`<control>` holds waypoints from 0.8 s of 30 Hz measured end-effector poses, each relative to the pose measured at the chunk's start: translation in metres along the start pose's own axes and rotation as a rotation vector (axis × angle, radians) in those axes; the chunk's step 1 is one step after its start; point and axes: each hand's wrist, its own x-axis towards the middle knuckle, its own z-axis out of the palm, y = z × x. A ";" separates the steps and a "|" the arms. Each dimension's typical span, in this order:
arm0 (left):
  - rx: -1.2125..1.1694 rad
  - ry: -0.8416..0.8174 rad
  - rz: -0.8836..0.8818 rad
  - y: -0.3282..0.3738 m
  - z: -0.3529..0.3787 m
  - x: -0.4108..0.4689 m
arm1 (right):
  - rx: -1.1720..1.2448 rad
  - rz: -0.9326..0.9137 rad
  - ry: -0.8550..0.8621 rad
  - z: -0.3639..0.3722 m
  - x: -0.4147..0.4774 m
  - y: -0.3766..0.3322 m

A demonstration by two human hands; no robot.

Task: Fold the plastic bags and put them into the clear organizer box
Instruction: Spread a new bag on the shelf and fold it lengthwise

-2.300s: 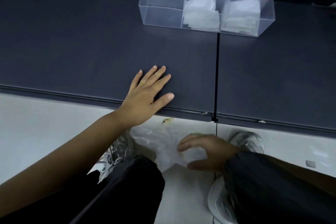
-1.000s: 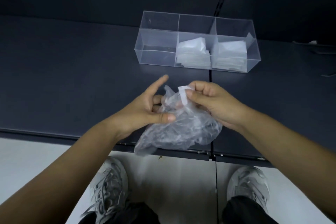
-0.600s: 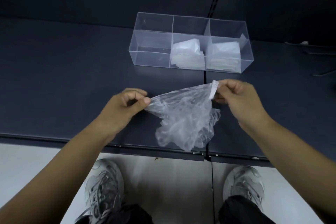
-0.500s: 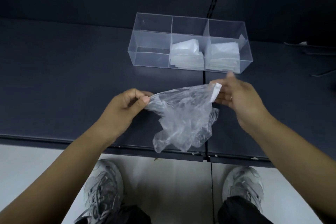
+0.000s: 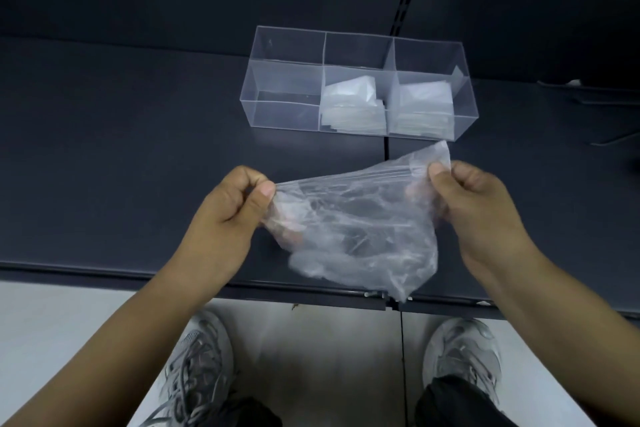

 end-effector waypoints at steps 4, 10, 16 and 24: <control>-0.023 -0.134 -0.150 -0.002 -0.013 -0.003 | -0.123 -0.121 0.040 -0.002 0.008 -0.004; 0.325 -0.351 -0.299 0.001 -0.031 0.008 | -0.279 -0.205 -0.166 0.012 0.017 -0.007; -0.029 -0.406 -0.326 0.022 0.025 0.050 | -0.258 -0.200 -0.490 0.045 0.026 -0.014; 0.106 0.111 -0.394 -0.032 -0.037 0.060 | -0.436 0.057 -0.381 -0.043 0.062 0.004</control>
